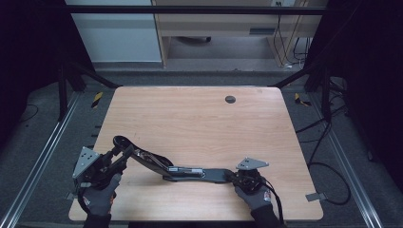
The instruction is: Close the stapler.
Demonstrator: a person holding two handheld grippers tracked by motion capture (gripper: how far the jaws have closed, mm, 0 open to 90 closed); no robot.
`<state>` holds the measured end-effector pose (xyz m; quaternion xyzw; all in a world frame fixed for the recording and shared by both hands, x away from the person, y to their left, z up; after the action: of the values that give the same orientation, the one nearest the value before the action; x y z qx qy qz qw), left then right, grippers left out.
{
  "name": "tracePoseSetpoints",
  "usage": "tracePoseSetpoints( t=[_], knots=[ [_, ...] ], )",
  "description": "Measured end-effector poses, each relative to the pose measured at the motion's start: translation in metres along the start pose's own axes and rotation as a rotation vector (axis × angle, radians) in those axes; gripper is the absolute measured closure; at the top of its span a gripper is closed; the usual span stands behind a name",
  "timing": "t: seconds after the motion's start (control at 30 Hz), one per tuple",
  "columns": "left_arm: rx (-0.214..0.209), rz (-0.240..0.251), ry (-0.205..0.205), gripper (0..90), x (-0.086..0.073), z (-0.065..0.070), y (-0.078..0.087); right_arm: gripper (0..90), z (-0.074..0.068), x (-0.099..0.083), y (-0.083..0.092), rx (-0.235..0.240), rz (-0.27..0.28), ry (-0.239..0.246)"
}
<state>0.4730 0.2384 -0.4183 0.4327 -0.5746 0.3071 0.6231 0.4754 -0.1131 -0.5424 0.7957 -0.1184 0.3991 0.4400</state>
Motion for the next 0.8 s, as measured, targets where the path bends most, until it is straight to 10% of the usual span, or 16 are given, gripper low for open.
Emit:
tracePoseSetpoints(
  t=[0.8],
  knots=[
    [-0.017,0.007,0.001,60.1,0.008,0.012,0.001,90.0,0.001,-0.002,-0.003,-0.001,-0.007,-0.016]
  ],
)
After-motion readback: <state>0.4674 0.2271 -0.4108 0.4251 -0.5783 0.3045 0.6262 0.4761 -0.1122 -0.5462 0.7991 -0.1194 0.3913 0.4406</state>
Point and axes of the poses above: each handheld gripper's, and its own axes: y roughly backward along the jaws, x roughly out of its top, z roughly to its right, the point moved 8 cm from there along -y, roughly forward along the jaws, and after that the axes turned 13 degrees about -y, right-handed, at the moved point
